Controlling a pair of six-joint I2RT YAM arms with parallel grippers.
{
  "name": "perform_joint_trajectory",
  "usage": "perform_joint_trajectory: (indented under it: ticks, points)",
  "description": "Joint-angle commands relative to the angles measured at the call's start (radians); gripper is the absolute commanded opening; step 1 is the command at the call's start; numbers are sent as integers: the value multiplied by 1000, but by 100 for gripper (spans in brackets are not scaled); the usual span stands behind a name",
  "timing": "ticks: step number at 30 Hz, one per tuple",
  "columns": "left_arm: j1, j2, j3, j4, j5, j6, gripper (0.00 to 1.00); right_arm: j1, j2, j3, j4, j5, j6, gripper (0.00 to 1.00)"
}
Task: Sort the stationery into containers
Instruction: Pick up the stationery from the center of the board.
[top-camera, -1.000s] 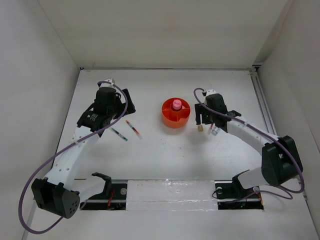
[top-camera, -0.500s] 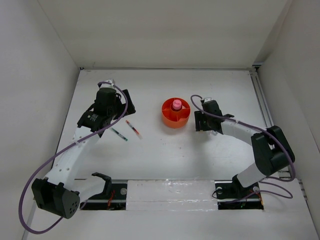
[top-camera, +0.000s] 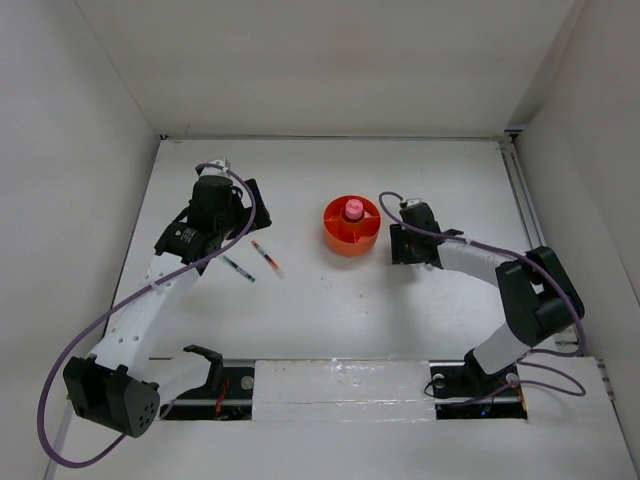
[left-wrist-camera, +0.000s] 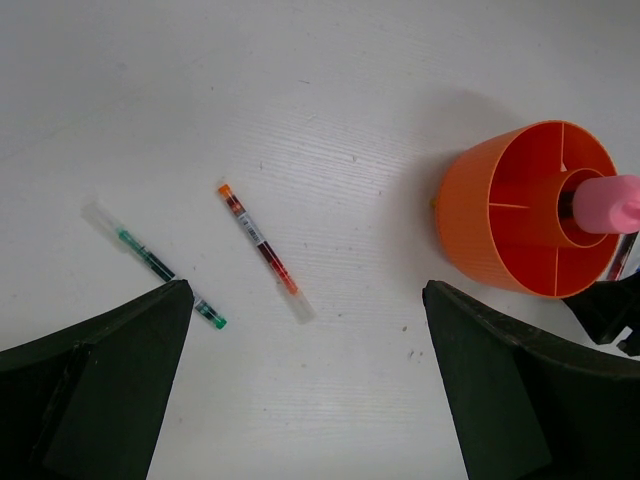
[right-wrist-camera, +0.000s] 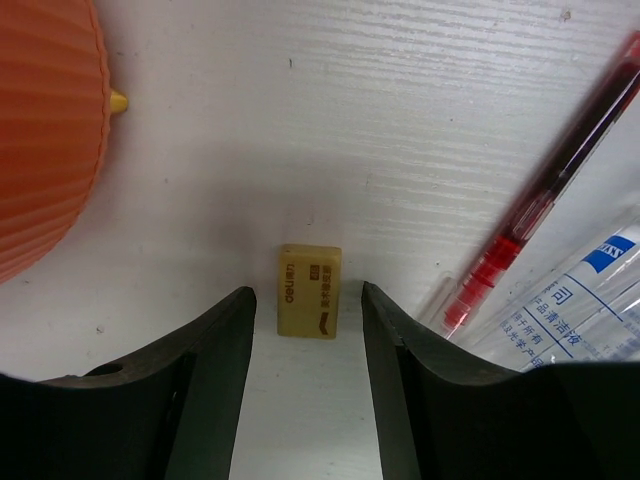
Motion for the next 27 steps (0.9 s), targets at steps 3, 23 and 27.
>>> perform_joint_trajectory:
  ticks: [3, 23, 27]
  points:
    - [0, -18, -3, 23, 3, 10, 100, 18, 29, 21, 6, 14, 31, 50]
    - [0, -18, 6, 23, 44, 10, 100, 107, -38, 24, -27, 63, 41, 0]
    - [0, 3, 26, 60, 260, 0, 100, 177, -239, -17, 64, -55, -126, 0]
